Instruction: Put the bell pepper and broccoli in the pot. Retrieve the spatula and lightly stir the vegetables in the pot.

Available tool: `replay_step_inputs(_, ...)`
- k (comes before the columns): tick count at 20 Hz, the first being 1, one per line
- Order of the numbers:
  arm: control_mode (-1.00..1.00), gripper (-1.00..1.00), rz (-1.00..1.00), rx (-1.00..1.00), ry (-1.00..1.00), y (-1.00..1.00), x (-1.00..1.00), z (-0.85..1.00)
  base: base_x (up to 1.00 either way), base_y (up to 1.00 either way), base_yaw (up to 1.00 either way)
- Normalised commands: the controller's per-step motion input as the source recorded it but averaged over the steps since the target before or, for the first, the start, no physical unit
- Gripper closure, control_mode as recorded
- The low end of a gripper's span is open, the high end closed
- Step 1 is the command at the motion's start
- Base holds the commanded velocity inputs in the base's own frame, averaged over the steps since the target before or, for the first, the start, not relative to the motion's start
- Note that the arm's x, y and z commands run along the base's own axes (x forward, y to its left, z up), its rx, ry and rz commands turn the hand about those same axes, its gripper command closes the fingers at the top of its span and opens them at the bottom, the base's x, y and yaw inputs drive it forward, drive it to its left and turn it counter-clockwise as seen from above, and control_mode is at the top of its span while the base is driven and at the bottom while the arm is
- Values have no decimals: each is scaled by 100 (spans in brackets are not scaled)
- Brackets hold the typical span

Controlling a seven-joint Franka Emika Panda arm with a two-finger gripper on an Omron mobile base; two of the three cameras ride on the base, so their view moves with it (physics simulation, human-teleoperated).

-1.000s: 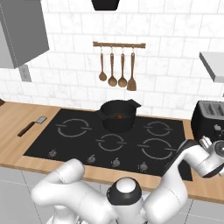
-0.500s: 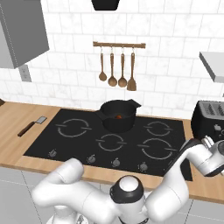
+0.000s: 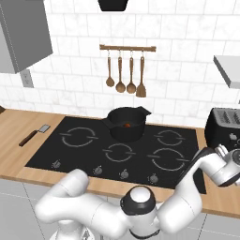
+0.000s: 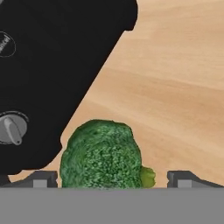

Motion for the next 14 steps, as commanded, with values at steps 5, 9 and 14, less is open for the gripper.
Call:
replay_step_inputs(5,-100,-100,0,1,0,-5,11,-15,0,0,0)
replay_step_inputs(9,-100,100,0,0,0,-7,1,-1,0,0,0)
replay_step_inputs(14,-100,100,0,0,0,0,0,0,0,0,0)
